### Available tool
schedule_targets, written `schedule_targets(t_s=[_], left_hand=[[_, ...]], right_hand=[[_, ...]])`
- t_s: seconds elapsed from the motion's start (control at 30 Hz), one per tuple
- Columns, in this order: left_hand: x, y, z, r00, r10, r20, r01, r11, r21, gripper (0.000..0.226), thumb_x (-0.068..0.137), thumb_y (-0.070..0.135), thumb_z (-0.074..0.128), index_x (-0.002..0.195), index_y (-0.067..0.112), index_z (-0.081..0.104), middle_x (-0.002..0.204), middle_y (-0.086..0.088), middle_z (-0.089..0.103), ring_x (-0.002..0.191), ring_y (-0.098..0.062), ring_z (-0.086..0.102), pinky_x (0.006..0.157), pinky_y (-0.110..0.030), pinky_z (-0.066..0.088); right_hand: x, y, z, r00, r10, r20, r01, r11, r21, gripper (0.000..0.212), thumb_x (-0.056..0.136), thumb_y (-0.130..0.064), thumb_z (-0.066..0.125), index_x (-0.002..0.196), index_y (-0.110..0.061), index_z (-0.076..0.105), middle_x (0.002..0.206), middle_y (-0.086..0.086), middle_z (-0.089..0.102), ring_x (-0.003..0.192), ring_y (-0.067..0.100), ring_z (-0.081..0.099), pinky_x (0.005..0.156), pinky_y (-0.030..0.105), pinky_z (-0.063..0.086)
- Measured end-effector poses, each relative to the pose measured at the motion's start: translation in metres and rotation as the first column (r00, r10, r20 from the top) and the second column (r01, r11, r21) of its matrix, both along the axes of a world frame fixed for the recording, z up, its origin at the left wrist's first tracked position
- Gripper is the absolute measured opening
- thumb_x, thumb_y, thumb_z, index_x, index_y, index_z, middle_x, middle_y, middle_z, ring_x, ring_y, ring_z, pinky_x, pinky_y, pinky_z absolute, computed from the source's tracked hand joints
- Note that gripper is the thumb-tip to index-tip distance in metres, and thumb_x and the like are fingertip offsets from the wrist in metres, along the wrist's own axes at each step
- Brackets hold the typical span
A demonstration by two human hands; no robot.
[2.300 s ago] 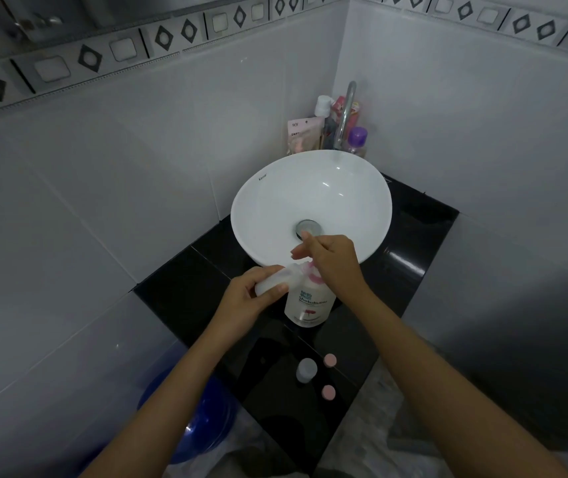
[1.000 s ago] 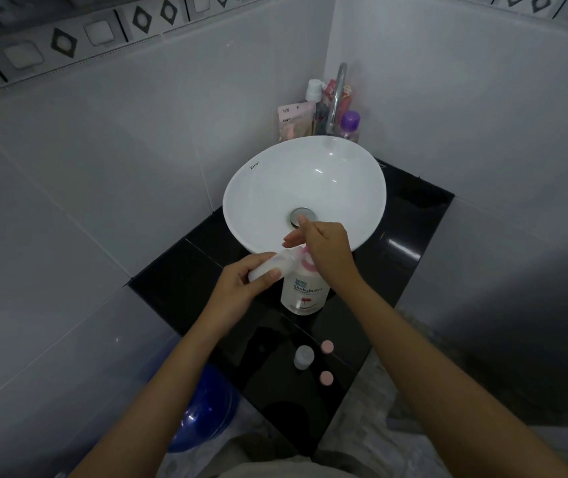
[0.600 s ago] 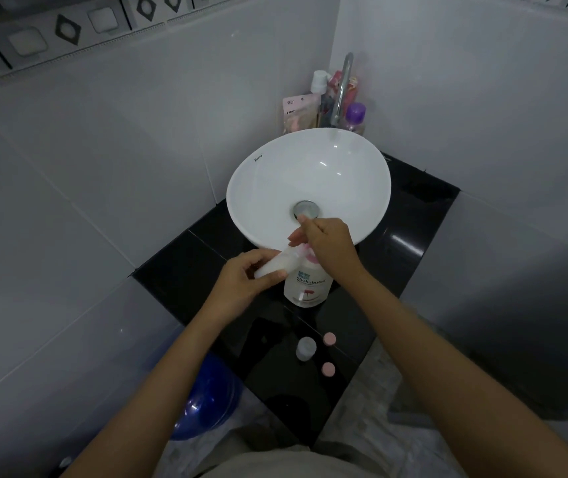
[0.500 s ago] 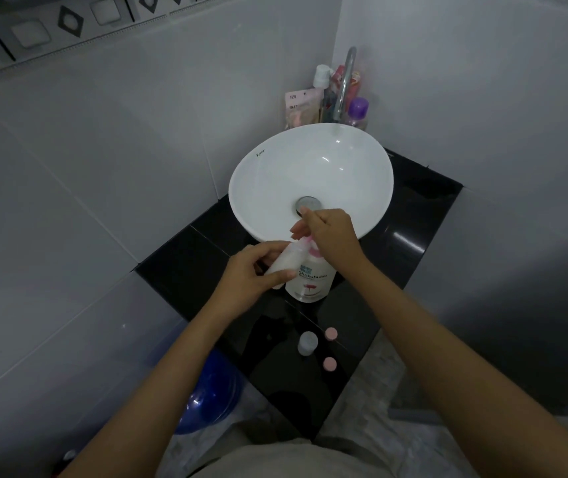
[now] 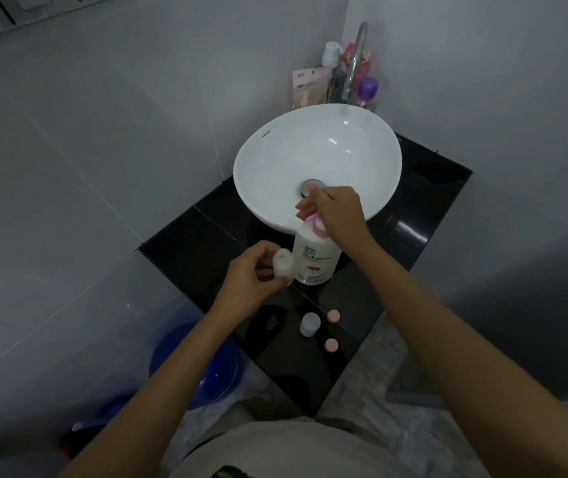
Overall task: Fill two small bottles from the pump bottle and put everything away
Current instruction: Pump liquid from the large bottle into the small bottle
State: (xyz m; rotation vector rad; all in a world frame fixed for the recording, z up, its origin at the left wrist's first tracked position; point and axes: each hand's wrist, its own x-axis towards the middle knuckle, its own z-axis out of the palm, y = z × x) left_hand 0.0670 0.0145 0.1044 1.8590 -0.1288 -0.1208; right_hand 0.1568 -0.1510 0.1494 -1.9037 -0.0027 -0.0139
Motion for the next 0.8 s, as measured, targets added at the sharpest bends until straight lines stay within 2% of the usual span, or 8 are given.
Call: schedule_targets(t_s=[0.13, 0.23, 0.4, 0.6, 0.67, 0.73, 0.8], left_hand=[[-0.023, 0.003, -0.038, 0.991, -0.042, -0.124, 0.050, 0.997, 0.061, 0.030, 0.074, 0.007, 0.077, 0.097, 0.015, 0.061, 0.101, 0.004, 0.066, 0.095, -0.003, 0.064, 0.083, -0.017, 0.053], [-0.033, 0.003, -0.063, 0.986, -0.045, -0.163, 0.066, 0.990, 0.121, 0.027, 0.075, 0.006, 0.076, 0.095, 0.013, 0.060, 0.101, 0.002, 0.066, 0.096, -0.005, 0.064, 0.088, -0.021, 0.052], [-0.035, 0.004, -0.085, 0.980, -0.060, -0.192, 0.103, 0.969, 0.225, 0.027, 0.076, 0.009, 0.074, 0.097, 0.016, 0.059, 0.102, 0.005, 0.063, 0.097, -0.003, 0.061, 0.081, -0.009, 0.048], [-0.037, 0.009, -0.092, 0.977, -0.048, -0.207, 0.104, 0.957, 0.269, 0.031, 0.074, 0.012, 0.075, 0.096, 0.021, 0.057, 0.103, 0.008, 0.061, 0.098, -0.004, 0.059, 0.090, -0.029, 0.053], [-0.037, 0.008, -0.091, 0.988, -0.057, -0.146, 0.107, 0.925, 0.364, 0.049, 0.067, 0.023, 0.082, 0.107, 0.024, 0.055, 0.111, 0.011, 0.055, 0.106, -0.007, 0.053, 0.093, -0.027, 0.047], [-0.037, 0.003, -0.083, 0.996, -0.088, -0.007, 0.082, 0.886, 0.455, 0.067, 0.060, 0.042, 0.084, 0.117, 0.029, 0.052, 0.117, 0.014, 0.050, 0.112, -0.005, 0.044, 0.094, -0.022, 0.038], [-0.035, -0.006, -0.075, 0.981, -0.154, 0.115, 0.073, 0.853, 0.517, 0.071, 0.059, 0.055, 0.078, 0.120, 0.032, 0.052, 0.117, 0.014, 0.054, 0.114, -0.003, 0.043, 0.096, -0.023, 0.031]], right_hand=[[0.001, 0.001, 0.000, 1.000, -0.001, -0.013, 0.001, 1.000, -0.007, 0.040, 0.095, -0.026, 0.048, 0.062, -0.017, 0.070, 0.057, -0.002, 0.069, 0.059, 0.017, 0.068, 0.079, 0.037, 0.056], [0.001, 0.001, 0.000, 1.000, -0.006, -0.014, 0.006, 1.000, -0.007, 0.041, 0.095, -0.026, 0.049, 0.060, -0.019, 0.069, 0.058, 0.000, 0.069, 0.060, 0.018, 0.069, 0.080, 0.039, 0.056], [0.001, 0.001, 0.001, 1.000, -0.006, -0.020, 0.006, 1.000, -0.008, 0.041, 0.095, -0.026, 0.048, 0.061, -0.017, 0.069, 0.059, 0.004, 0.069, 0.063, 0.021, 0.069, 0.082, 0.042, 0.056], [0.000, 0.001, 0.001, 1.000, -0.007, -0.026, 0.007, 1.000, 0.009, 0.041, 0.095, -0.026, 0.048, 0.061, -0.015, 0.070, 0.059, 0.005, 0.070, 0.063, 0.023, 0.069, 0.081, 0.042, 0.056], [0.000, 0.001, 0.001, 0.999, -0.005, -0.037, 0.006, 1.000, 0.021, 0.041, 0.094, -0.025, 0.049, 0.061, -0.013, 0.070, 0.058, 0.007, 0.069, 0.062, 0.022, 0.069, 0.082, 0.042, 0.056], [0.000, 0.002, 0.001, 0.999, -0.006, -0.048, 0.008, 1.000, 0.027, 0.041, 0.094, -0.025, 0.049, 0.061, -0.013, 0.069, 0.058, 0.008, 0.069, 0.060, 0.020, 0.068, 0.083, 0.041, 0.055], [0.000, 0.002, 0.002, 0.999, -0.007, -0.051, 0.008, 0.999, 0.033, 0.042, 0.094, -0.025, 0.049, 0.061, -0.012, 0.069, 0.058, 0.008, 0.069, 0.058, 0.019, 0.067, 0.083, 0.040, 0.055]])
